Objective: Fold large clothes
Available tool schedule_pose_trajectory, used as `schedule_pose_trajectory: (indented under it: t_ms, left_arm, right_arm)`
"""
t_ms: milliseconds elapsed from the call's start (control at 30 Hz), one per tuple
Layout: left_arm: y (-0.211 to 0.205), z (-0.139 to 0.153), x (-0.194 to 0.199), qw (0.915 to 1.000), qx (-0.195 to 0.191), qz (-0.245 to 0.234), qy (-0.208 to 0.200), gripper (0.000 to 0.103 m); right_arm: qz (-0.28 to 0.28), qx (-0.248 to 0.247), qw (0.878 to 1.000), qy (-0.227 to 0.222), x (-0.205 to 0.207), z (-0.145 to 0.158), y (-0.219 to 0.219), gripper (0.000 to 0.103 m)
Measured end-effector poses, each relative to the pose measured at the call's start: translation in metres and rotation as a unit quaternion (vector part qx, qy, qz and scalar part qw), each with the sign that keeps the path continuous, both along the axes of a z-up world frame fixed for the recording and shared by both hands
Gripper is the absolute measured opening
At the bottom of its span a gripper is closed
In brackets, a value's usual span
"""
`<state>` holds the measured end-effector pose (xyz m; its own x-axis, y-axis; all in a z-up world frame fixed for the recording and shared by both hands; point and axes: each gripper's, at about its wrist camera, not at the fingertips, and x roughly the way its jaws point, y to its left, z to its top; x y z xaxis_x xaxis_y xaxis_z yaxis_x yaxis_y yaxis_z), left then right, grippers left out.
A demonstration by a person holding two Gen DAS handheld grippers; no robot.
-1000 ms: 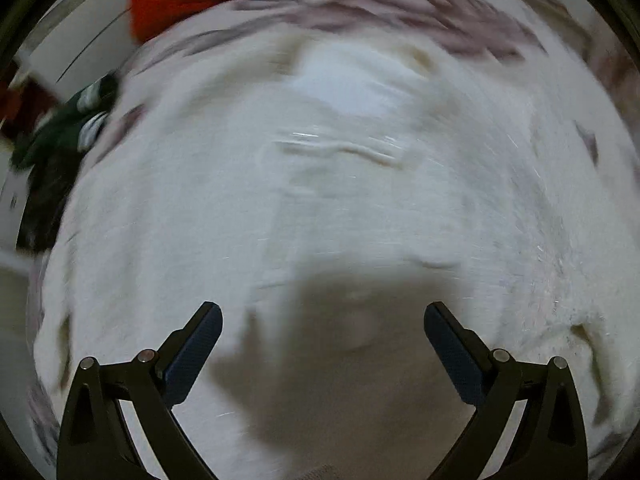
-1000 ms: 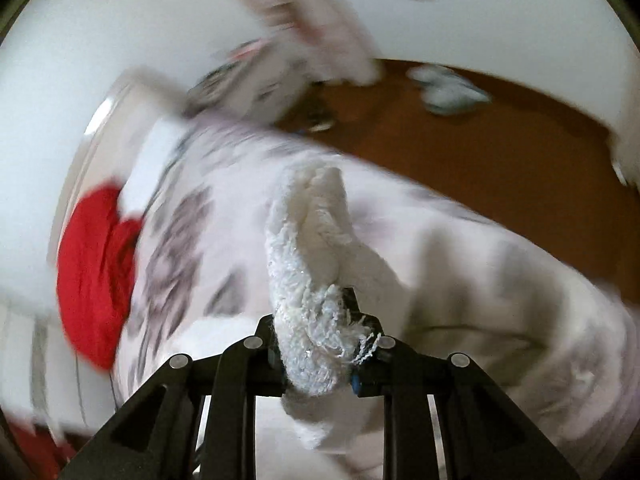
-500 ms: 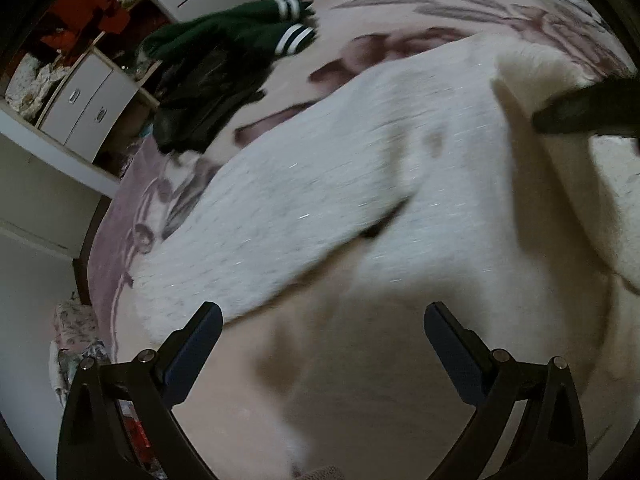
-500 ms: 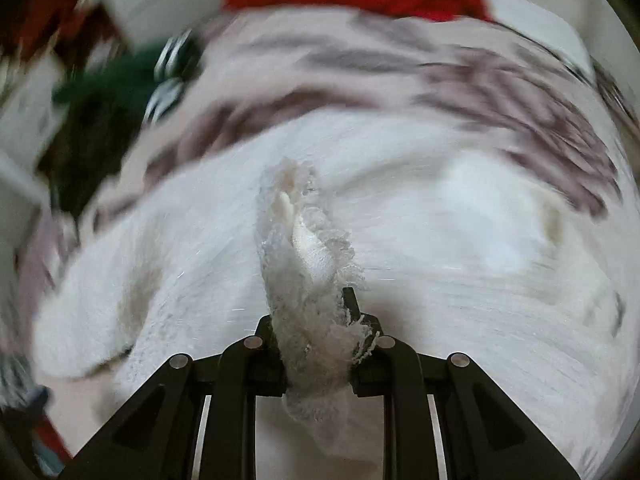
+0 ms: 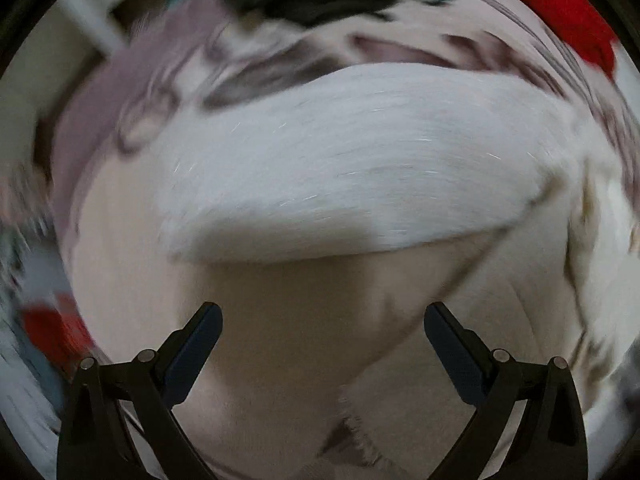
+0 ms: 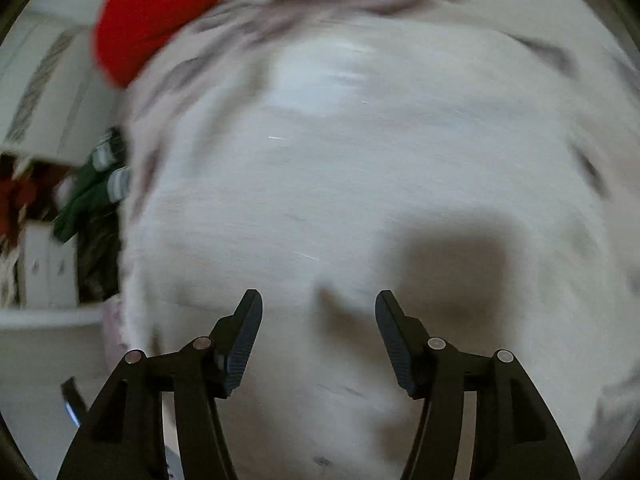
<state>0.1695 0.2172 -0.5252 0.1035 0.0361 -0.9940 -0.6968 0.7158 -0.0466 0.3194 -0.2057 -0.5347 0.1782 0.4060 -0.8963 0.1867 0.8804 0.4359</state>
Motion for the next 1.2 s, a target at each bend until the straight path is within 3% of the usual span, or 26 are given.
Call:
schedule_pose_trajectory:
  t_ms: [67,133,233,267,300,333,367,400,467,533,667,833,900,933,1000,1033,1067,1133,1200]
  left_arm:
    - [0.022,-0.014,-0.015,0.9974,-0.052,0.047,-0.011,0.103]
    - [0.046,-0.031,-0.033,0.9843,-0.125,0.114,-0.051,0.103]
    - [0.074,-0.054,-0.048,0.9433,-0.217,0.216,-0.128,0.102]
    - [0.080,-0.059,-0.050,0.9332,-0.226,0.235,-0.151,0.095]
    - [0.087,-0.063,-0.052,0.9231,-0.222,0.264,-0.171,0.081]
    - [0.093,-0.066,-0.053,0.9163,-0.219,0.281,-0.183,0.074]
    - [0.099,-0.068,-0.052,0.9123,-0.211,0.293,-0.194,0.057]
    - [0.107,-0.068,-0.047,0.9138,-0.194,0.298,-0.197,0.037]
    - [0.116,-0.061,-0.036,0.9197,-0.169,0.282,-0.215,0.017]
    - [0.127,-0.048,-0.017,0.9302,-0.132,0.254,-0.230,0.016]
    - [0.166,-0.044,0.011,0.9319,-0.100,0.237,-0.256,0.015]
    - [0.205,-0.071,0.038,0.9300,-0.133,0.225,-0.258,0.015]
    - [0.201,-0.074,0.039,0.9290,-0.156,0.221,-0.253,0.025]
    - [0.201,-0.076,0.036,0.9255,-0.170,0.222,-0.255,0.030]
    - [0.200,-0.085,0.028,0.9053,-0.216,0.234,-0.281,0.062]
    - [0.197,-0.089,0.023,0.8879,-0.238,0.248,-0.305,0.064]
    - [0.196,-0.091,0.021,0.8811,-0.241,0.258,-0.315,0.064]
    - [0.194,-0.090,0.025,0.8788,-0.230,0.263,-0.325,0.064]
    - [0.189,-0.081,0.033,0.8866,-0.194,0.261,-0.329,0.060]
  right_arm:
    - [-0.024,-0.001,0.999,0.026,-0.015,-0.013,-0.026,0.061]
    - [-0.039,-0.001,0.998,0.042,-0.024,-0.023,-0.031,0.061]
    - [-0.048,0.005,0.998,0.038,-0.031,-0.033,-0.028,0.061]
    - [-0.049,0.002,0.998,0.030,-0.026,-0.034,-0.020,0.061]
    - [-0.052,-0.010,0.998,0.021,-0.026,-0.031,-0.012,0.061]
    - [-0.056,-0.020,0.998,0.012,-0.022,-0.027,-0.006,0.061]
    - [-0.059,-0.023,0.998,0.002,-0.012,-0.023,0.001,0.061]
    - [-0.060,-0.024,0.998,-0.003,-0.009,-0.022,0.008,0.061]
    - [-0.058,-0.031,0.998,-0.004,-0.004,-0.018,0.026,0.061]
    - [-0.048,-0.040,0.998,-0.006,0.001,-0.018,0.045,0.061]
    - [-0.028,-0.072,0.997,-0.011,0.009,-0.019,0.082,0.061]
    - [-0.020,-0.083,0.996,-0.007,0.015,-0.023,0.111,0.061]
    - [-0.017,-0.083,0.996,-0.001,0.017,-0.026,0.122,0.061]
    - [-0.015,-0.084,0.996,0.001,0.017,-0.026,0.126,0.061]
    - [-0.013,-0.086,0.996,0.004,0.017,-0.029,0.135,0.061]
    - [-0.014,-0.083,0.996,0.005,0.016,-0.030,0.138,0.063]
    - [-0.015,-0.082,0.997,0.006,0.017,-0.031,0.142,0.068]
    - [-0.014,-0.092,0.996,0.007,0.018,-0.033,0.146,0.071]
    - [-0.006,-0.122,0.992,0.006,0.023,-0.032,0.153,0.076]
